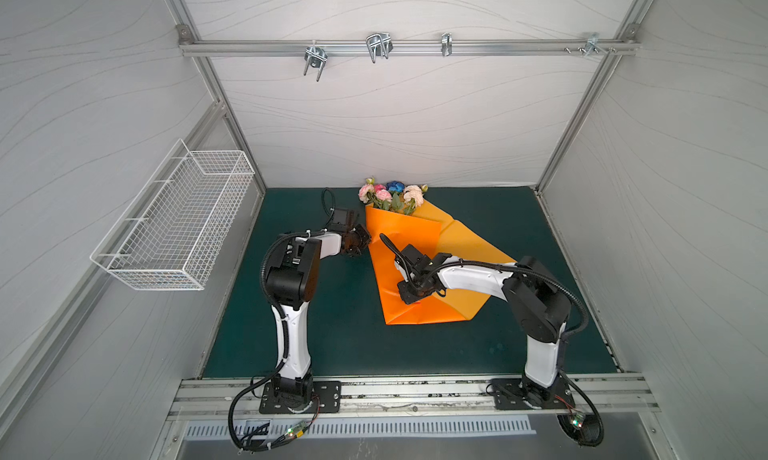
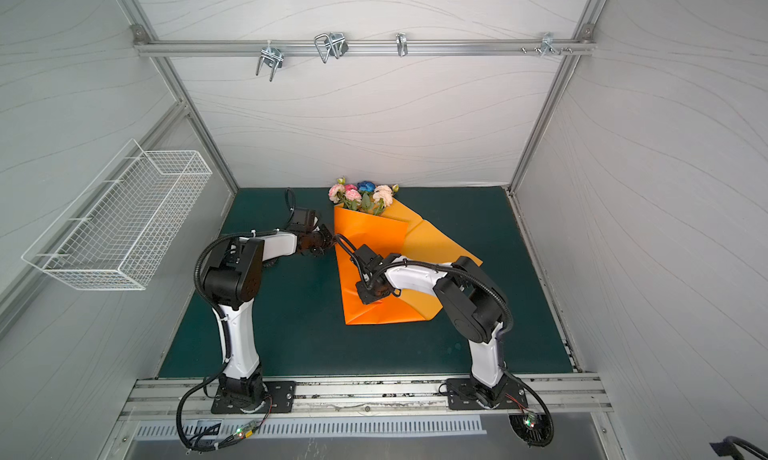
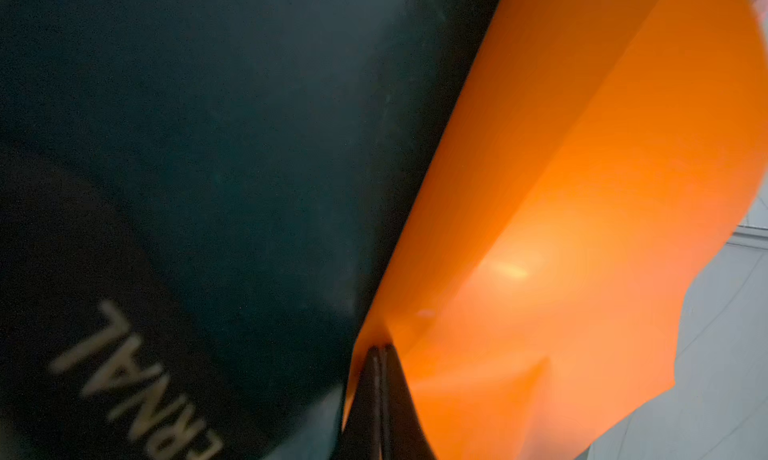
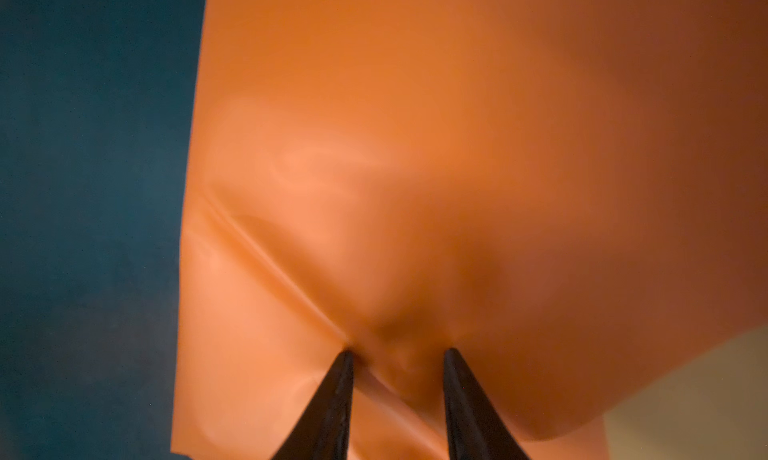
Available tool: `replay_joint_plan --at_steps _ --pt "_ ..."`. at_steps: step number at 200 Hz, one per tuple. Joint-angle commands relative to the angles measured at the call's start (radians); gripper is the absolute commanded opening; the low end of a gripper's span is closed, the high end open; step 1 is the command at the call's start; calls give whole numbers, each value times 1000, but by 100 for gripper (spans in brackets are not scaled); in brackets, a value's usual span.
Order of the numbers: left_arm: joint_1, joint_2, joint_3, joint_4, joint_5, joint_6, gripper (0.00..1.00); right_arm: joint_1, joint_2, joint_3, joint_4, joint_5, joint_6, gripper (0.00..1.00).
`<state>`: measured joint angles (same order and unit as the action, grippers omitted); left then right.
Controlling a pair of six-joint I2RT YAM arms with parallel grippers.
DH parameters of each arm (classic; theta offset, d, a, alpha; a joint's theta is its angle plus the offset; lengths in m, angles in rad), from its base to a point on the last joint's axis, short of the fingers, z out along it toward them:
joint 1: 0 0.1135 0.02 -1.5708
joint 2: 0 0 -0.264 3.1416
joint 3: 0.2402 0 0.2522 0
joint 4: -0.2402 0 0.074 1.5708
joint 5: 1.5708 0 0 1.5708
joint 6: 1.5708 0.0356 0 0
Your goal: Tie the bouquet of fake flowers
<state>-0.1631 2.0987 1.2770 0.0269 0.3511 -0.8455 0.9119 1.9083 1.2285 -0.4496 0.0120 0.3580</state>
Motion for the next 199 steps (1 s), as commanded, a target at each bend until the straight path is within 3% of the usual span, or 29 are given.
replay_joint_plan --at_steps 1,50,74,140,199 --pt "21 42 68 10 14 -24 0 6 30 11 -30 -13 -21 38" --pt "31 65 174 -40 -5 -5 0 5 26 25 -43 -13 -25 38" --pt "32 13 166 -54 1 19 0 6 19 37 -56 4 -31 38" --pt "-14 -405 -258 48 12 67 0 -1 -40 79 -97 38 -44 44" --pt "-253 -632 -508 48 15 51 0 -2 -133 48 -121 41 -1 46"
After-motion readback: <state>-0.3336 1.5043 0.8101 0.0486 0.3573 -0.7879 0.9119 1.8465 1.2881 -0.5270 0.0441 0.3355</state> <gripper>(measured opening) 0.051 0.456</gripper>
